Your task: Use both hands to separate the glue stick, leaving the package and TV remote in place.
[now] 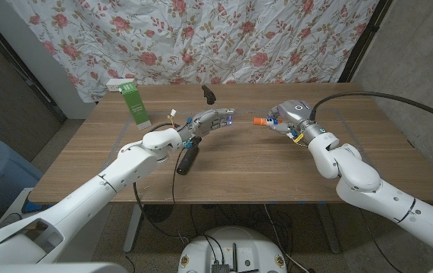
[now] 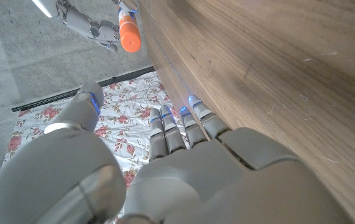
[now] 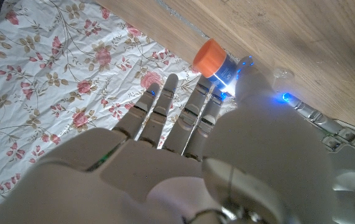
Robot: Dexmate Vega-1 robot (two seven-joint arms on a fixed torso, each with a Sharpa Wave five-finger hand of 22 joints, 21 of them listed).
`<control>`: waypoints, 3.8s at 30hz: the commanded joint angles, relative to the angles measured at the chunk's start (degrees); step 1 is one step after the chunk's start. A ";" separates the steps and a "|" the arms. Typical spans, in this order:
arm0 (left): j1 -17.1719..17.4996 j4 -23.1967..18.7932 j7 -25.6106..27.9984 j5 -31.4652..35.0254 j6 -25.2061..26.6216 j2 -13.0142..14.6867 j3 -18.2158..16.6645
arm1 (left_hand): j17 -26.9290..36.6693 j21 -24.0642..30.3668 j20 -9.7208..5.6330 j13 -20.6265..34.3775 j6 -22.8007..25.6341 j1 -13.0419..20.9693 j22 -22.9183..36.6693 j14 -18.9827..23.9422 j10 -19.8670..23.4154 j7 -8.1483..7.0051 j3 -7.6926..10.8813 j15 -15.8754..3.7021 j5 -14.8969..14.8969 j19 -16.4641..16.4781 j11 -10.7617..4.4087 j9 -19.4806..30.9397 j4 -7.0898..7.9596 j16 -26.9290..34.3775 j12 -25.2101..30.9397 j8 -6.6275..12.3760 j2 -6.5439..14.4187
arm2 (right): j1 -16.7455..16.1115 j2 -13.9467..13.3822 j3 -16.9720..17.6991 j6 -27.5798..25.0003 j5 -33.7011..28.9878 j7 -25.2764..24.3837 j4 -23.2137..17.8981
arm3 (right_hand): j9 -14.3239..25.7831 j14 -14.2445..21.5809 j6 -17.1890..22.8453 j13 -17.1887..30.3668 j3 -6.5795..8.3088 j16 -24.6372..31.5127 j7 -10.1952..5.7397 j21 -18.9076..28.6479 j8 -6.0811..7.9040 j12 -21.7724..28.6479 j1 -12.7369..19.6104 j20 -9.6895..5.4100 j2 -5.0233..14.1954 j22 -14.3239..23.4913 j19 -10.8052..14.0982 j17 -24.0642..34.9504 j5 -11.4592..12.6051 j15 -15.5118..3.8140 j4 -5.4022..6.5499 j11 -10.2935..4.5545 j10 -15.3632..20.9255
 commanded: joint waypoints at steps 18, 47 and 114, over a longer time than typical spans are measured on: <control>-5.54 5.52 -6.44 1.59 0.33 -3.07 4.36 | 0.07 -0.05 -0.85 0.04 -1.02 2.43 0.21 -1.00 0.13 0.82 -1.21 0.67 -0.08 -0.98 0.06 0.12 -0.45 0.02 0.05 -0.05 -0.61 | 2.36 2.69 -2.51 -0.45 -2.09 -1.28 3.05 | 0.31 0.21 0.71 0.11 -0.15 -0.20 -0.58 -0.25 -0.54 0.06 0.34 -0.18 0.76 0.21 -0.25 0.22 0.31 -8.00 0.00 -0.06 0.23; -7.18 7.33 -3.10 5.19 0.73 -6.65 6.35 | 0.01 0.65 -0.90 -0.17 3.61 7.59 0.19 1.40 5.42 2.37 -2.26 0.32 0.14 1.79 0.88 0.08 -0.36 0.46 0.91 1.08 0.11 | 3.62 3.78 -3.66 1.75 -2.45 -3.32 4.79 | 0.35 0.19 0.96 0.17 -0.22 -0.36 -0.58 -0.24 -0.87 -0.03 0.43 -0.29 0.82 0.21 -0.45 0.29 0.29 -7.94 -0.05 -0.06 0.41; -3.09 1.43 11.10 10.64 3.28 -8.02 5.52 | -0.02 1.56 0.41 -0.36 19.93 17.10 0.59 12.28 22.24 2.49 -5.50 -2.17 0.24 9.70 -0.97 0.27 0.06 0.89 1.75 1.41 4.16 | 4.94 4.49 -4.40 2.58 -0.98 -4.54 6.48 | 0.42 0.33 1.52 0.28 -0.60 -0.29 -0.60 -0.16 -1.77 -0.28 0.19 -0.40 1.43 0.21 -0.56 0.78 0.09 -7.77 0.10 -0.05 0.52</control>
